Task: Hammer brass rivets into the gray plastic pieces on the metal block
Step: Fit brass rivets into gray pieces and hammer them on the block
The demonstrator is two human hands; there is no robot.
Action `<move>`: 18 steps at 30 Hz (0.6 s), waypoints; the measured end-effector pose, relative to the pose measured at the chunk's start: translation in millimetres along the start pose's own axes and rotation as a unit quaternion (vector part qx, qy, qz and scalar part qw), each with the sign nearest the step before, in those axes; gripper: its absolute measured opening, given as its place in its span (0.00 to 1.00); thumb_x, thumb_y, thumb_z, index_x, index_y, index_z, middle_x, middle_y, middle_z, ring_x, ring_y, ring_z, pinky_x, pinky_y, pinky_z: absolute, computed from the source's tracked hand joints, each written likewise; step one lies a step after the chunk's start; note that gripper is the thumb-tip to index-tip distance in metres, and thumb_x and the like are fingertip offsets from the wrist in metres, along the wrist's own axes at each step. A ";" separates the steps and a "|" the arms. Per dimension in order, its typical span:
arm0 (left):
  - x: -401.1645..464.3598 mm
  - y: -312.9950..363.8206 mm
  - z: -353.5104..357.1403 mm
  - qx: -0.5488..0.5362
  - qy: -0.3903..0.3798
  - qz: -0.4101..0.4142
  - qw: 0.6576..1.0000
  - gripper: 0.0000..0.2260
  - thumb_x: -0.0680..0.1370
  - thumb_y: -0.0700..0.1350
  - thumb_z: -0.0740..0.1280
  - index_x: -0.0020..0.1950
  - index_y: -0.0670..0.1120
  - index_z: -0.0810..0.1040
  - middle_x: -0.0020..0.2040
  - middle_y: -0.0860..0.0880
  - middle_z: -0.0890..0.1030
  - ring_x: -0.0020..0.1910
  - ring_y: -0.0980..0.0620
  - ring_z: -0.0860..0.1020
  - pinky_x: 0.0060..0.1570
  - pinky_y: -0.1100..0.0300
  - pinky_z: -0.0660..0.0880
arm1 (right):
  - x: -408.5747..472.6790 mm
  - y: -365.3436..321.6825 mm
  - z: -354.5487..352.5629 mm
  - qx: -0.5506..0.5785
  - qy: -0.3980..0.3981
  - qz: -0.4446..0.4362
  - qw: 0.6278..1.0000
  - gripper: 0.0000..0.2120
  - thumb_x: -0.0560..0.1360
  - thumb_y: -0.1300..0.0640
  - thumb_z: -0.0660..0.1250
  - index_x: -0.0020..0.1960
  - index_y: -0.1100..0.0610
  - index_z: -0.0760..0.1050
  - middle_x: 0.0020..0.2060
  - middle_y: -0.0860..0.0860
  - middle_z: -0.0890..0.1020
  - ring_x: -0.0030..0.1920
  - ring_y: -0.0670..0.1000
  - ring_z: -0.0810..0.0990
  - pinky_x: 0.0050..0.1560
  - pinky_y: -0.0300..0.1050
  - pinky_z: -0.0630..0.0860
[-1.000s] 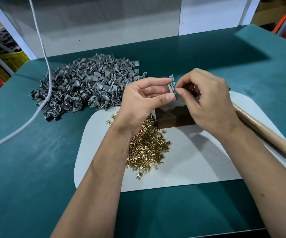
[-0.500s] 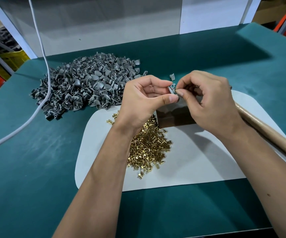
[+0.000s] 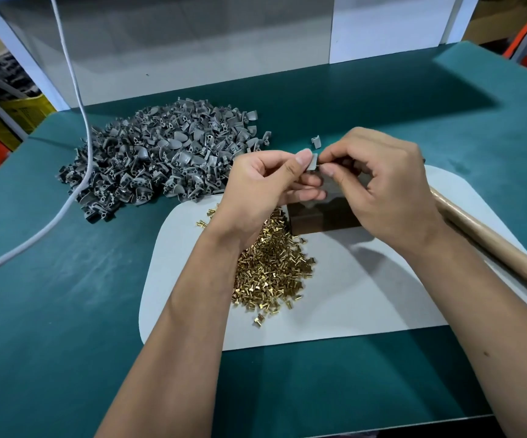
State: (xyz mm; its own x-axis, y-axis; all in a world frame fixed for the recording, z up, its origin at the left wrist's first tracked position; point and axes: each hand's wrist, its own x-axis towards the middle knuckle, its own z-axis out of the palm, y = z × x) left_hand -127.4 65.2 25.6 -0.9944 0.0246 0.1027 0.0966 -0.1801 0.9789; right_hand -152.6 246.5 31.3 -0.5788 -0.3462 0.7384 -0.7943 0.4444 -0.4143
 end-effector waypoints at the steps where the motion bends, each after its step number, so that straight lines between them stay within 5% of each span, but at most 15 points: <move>1: 0.0 0.2 1.0 0.006 0.000 -0.002 1.000 0.11 0.83 0.42 0.67 0.52 0.34 0.83 0.40 0.39 0.84 0.37 0.43 0.86 0.40 0.62 0.82 | -0.2 -0.3 0.6 -0.002 0.006 0.007 1.000 0.02 0.78 0.65 0.71 0.46 0.62 0.82 0.40 0.49 0.80 0.41 0.47 0.76 0.46 0.35 0.69; 4: 1.5 -0.1 4.8 0.010 0.032 0.006 0.999 0.13 0.83 0.44 0.66 0.51 0.34 0.83 0.41 0.38 0.85 0.38 0.42 0.86 0.41 0.60 0.83 | -0.7 -0.4 2.0 -0.006 0.021 0.041 0.999 0.03 0.78 0.65 0.70 0.45 0.62 0.81 0.39 0.49 0.79 0.40 0.46 0.75 0.45 0.33 0.68; 9: 2.3 -3.1 13.5 0.027 0.061 0.074 0.995 0.02 0.79 0.35 0.71 0.48 0.36 0.84 0.44 0.37 0.85 0.43 0.45 0.85 0.46 0.55 0.84 | -0.8 -0.3 2.9 -0.015 0.045 0.084 0.995 0.03 0.77 0.64 0.69 0.46 0.62 0.81 0.40 0.50 0.82 0.40 0.45 0.75 0.45 0.30 0.67; 13: 2.3 -6.0 20.5 0.078 0.063 0.099 0.990 0.07 0.74 0.30 0.74 0.52 0.34 0.84 0.45 0.38 0.87 0.43 0.44 0.86 0.49 0.48 0.84 | -0.2 -1.0 2.3 -0.021 0.062 0.097 0.993 0.04 0.77 0.63 0.69 0.46 0.62 0.82 0.40 0.50 0.83 0.41 0.45 0.76 0.45 0.29 0.68; 18: 0.6 -8.2 28.8 0.070 0.096 0.109 0.987 0.07 0.74 0.30 0.75 0.48 0.38 0.85 0.42 0.43 0.87 0.40 0.51 0.86 0.44 0.57 0.83 | -0.1 -2.4 2.4 -0.020 0.070 0.105 0.992 0.03 0.77 0.63 0.69 0.45 0.61 0.81 0.39 0.49 0.82 0.39 0.44 0.76 0.44 0.30 0.69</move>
State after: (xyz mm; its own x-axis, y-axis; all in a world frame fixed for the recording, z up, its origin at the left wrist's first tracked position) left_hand -127.6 94.9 22.8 -0.9376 -0.1885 0.2921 0.3014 -0.0220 0.9532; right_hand -151.1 243.5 31.0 -0.6968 -0.1259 0.7062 -0.6498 0.5278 -0.5470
